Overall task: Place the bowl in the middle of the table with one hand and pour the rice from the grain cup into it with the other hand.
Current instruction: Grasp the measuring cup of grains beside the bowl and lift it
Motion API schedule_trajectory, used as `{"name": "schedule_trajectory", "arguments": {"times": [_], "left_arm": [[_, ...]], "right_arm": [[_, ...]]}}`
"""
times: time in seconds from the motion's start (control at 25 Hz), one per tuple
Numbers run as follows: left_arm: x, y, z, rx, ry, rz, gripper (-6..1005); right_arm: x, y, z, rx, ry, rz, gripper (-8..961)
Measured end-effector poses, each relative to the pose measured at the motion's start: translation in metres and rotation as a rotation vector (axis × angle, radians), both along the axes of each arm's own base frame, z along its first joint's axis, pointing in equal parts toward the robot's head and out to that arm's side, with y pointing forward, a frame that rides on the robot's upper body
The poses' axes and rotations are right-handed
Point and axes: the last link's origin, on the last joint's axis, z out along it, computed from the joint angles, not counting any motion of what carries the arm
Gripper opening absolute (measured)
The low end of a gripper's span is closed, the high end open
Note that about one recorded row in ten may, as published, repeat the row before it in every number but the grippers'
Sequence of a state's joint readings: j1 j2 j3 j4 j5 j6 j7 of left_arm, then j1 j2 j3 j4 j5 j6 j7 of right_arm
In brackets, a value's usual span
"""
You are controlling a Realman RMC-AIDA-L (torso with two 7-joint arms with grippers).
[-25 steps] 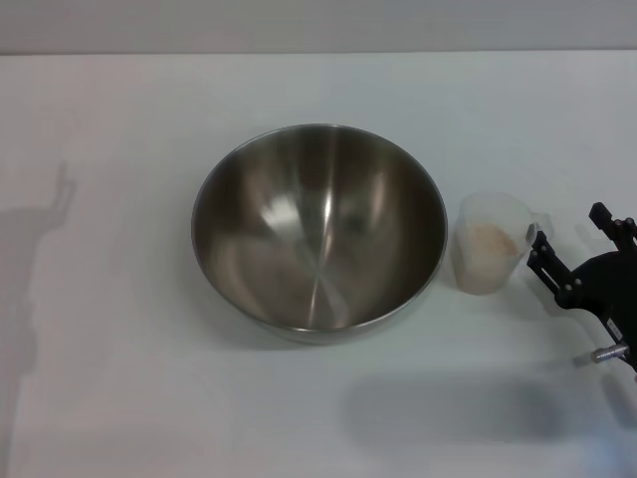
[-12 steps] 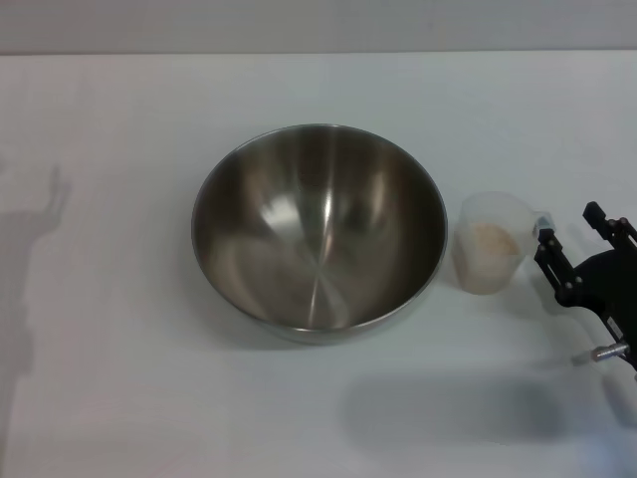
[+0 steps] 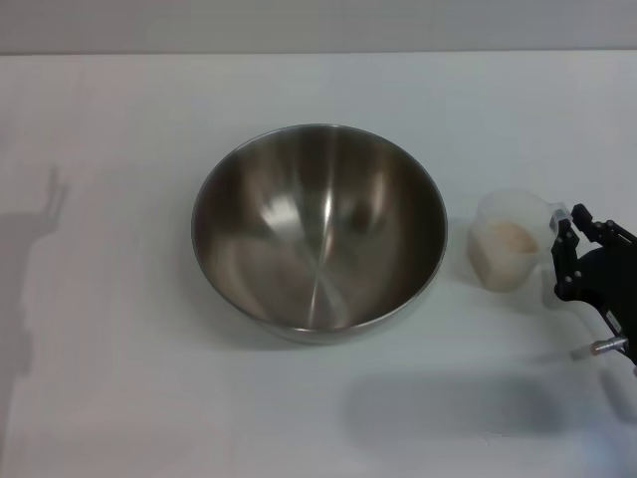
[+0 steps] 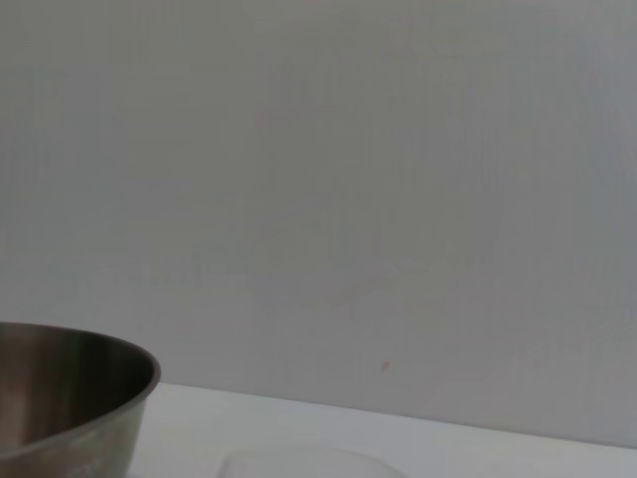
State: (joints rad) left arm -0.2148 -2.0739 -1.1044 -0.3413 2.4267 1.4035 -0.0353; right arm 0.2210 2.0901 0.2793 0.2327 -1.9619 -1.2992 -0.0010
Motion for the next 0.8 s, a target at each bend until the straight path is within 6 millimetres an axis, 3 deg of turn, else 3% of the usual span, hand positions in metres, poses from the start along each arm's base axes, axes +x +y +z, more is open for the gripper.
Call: {"name": "schedule_trajectory", "arguments": {"times": [0.28, 0.52, 0.8], "left_arm": [[-0.001, 0.0, 0.0, -0.002, 0.004, 0.003, 828], [-0.002, -0.001, 0.0, -0.003, 0.005, 0.006, 828], [-0.003, -0.002, 0.0, -0.003, 0.006, 0.01, 829]], "right_arm": [[0.001, 0.002, -0.002, -0.012, -0.006, -0.013, 101], [0.003, 0.002, 0.0, 0.0, -0.005, -0.021, 5], [-0.006, -0.007, 0.017, 0.117, 0.039, 0.05, 5]]}}
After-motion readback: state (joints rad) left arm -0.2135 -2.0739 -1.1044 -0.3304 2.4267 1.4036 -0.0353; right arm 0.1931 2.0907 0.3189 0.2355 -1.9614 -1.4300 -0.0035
